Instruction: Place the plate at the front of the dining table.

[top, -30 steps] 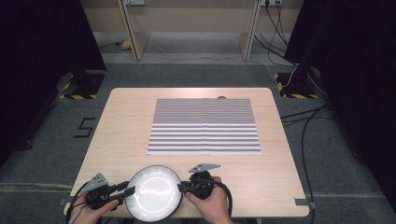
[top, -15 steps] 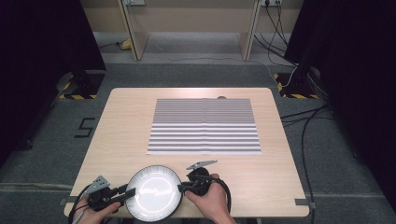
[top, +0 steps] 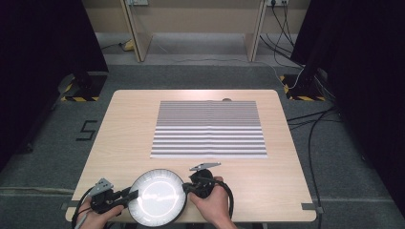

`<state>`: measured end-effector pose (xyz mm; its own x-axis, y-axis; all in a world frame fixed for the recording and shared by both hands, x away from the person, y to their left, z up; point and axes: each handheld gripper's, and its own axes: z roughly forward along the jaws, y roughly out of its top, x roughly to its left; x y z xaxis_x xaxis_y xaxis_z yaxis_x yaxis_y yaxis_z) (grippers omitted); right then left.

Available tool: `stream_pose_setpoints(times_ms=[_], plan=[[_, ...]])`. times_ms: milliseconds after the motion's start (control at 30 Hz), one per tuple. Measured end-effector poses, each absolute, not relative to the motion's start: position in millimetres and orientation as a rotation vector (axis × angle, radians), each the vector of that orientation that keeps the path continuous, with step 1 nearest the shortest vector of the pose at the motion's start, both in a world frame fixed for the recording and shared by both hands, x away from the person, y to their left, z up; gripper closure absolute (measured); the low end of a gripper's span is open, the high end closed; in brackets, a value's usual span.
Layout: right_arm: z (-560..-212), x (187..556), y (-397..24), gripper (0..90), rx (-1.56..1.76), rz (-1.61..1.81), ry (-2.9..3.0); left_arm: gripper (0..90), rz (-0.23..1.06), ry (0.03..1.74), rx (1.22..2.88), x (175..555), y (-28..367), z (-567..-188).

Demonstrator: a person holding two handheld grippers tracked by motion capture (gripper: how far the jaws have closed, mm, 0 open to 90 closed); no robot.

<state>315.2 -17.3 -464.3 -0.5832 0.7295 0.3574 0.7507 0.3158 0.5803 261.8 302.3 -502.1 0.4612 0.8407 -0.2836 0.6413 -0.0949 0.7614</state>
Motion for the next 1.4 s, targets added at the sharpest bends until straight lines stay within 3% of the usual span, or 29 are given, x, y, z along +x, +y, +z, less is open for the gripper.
stream_pose_setpoints(times_ms=[133,400,533,700,1067,1400], plan=[[-469,319,-15,86.0,-1.458,-1.159,-2.489,74.1,0.345,1.244,1.818,263,300,-499],[-462,324,-23,85.5,-1.427,-1.102,-2.446,74.7,0.309,1.26,1.794,263,303,-499],[-458,316,-25,80.0,-1.399,-1.028,-2.452,69.1,0.284,1.278,1.765,261,306,-498],[-463,311,-26,82.4,-1.409,-1.024,-2.405,64.1,0.259,1.314,1.728,263,308,-492],[-458,312,-20,85.9,-1.409,-0.982,-2.426,67.2,0.126,1.378,1.8,267,310,-483],[-460,316,-17,79.9,-1.453,-0.972,-2.451,71.7,0.118,1.374,1.797,268,310,-484]])
